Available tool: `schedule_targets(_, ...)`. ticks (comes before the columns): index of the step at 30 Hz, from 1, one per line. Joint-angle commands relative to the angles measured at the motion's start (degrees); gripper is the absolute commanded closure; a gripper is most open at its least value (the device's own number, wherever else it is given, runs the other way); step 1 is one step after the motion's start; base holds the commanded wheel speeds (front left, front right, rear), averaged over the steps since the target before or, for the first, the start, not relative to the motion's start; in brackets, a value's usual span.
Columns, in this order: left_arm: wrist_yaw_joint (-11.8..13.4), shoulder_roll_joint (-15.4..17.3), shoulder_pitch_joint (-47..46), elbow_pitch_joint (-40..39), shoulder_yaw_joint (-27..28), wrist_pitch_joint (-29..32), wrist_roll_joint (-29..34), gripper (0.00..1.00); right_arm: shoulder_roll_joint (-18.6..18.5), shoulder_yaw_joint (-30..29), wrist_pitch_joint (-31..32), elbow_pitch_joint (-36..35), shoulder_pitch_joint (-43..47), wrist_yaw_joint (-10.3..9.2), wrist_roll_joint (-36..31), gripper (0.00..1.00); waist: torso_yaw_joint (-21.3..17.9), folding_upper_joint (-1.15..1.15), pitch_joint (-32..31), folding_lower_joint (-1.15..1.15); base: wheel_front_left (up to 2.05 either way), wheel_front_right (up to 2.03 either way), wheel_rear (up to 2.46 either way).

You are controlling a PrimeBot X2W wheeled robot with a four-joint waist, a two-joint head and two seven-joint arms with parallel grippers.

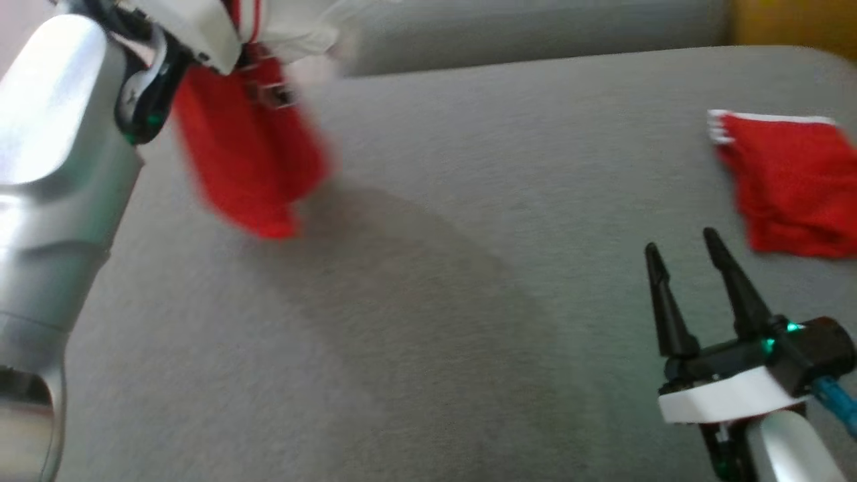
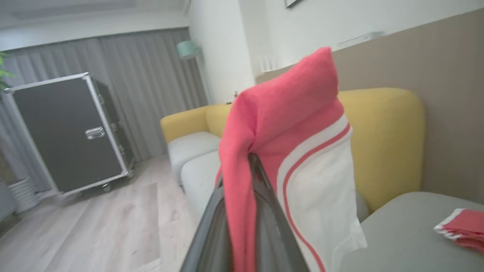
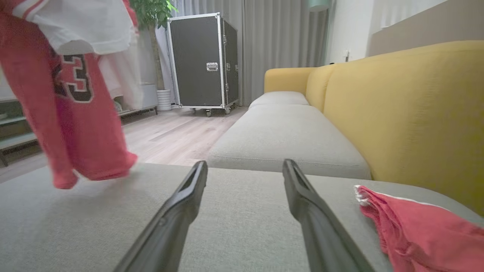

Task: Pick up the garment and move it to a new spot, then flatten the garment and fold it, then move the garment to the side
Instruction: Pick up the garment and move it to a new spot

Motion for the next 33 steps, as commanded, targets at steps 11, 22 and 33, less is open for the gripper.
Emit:
schedule_targets(11,0.10,-6.13,5.88,-0.69,-5.28,0.45,-4.45,1.00,1.53,2.35,-0.62,-1.45,-2.00,-0.04,0.20,0.00,-10.38,-0.01,0.39,0.01,0.00,0.00,0.00)
schedule_targets(22,1.19,-15.70,25.29,11.75,-11.84,-14.97,-2.58,0.75,2.12,2.72,-0.62,0.86,-2.28,-0.04,-0.33,0.00,-8.29,-0.01,1.94,0.01,0.00,0.00,0.00)
schedule_targets(33,14.05,-15.64,47.91,-9.86,2.83,-17.00,11.72,0.00,2.92,1.06,-0.62,5.26,4.21,-0.04,-0.14,0.00,-0.51,-0.01,-8.64,0.01,0.00,0.00,0.00)
